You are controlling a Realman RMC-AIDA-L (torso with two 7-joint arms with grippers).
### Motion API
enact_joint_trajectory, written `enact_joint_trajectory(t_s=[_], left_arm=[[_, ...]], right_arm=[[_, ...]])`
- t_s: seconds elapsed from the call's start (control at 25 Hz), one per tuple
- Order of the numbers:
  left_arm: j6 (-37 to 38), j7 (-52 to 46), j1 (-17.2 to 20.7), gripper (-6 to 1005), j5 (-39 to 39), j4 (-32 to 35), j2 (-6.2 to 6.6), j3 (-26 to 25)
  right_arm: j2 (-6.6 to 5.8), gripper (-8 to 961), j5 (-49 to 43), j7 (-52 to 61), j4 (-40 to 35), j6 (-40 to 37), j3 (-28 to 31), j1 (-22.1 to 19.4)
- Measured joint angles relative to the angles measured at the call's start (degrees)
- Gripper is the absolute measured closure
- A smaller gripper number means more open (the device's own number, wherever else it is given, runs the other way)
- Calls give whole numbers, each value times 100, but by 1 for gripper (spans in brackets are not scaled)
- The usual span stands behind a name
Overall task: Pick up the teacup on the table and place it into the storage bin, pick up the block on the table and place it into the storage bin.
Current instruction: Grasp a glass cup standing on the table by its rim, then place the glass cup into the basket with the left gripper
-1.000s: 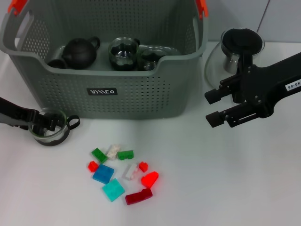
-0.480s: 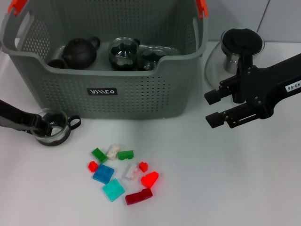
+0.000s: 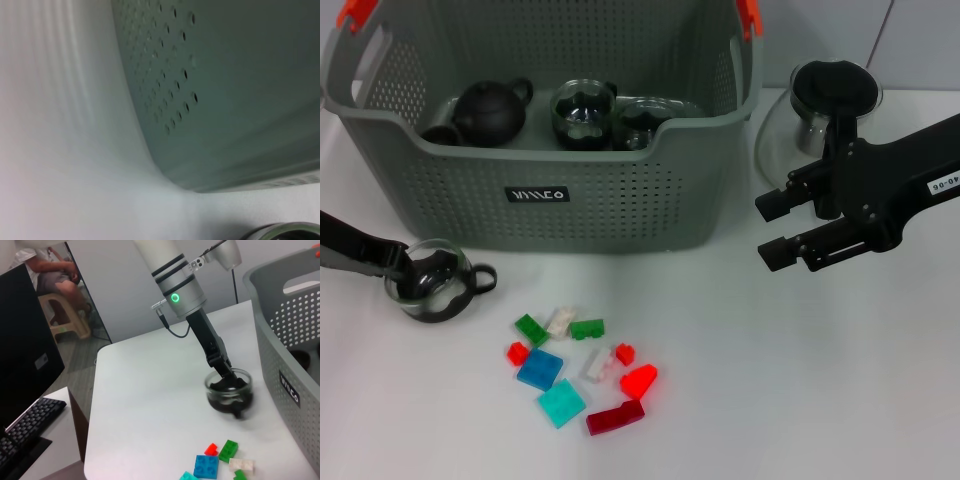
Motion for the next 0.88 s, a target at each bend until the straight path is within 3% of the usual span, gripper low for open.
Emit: enact_joint_trajectory(t_s=[0.2, 0.44, 0.72, 0.88], left_arm=[[34, 21, 1, 961, -2, -7, -1, 2], [545, 88, 53, 965, -103, -356, 19, -101], [2054, 521, 70, 963, -414, -1113, 91, -769], [3099, 766, 78, 963, -698, -1534, 213, -1329]], right_arm=[[0, 279, 13, 0, 0, -2, 1, -9], [-5, 278, 32, -5, 0, -2, 19, -10], [2, 278, 42, -29, 0, -5, 46, -1], [13, 278, 47, -74, 24, 0, 97, 24]])
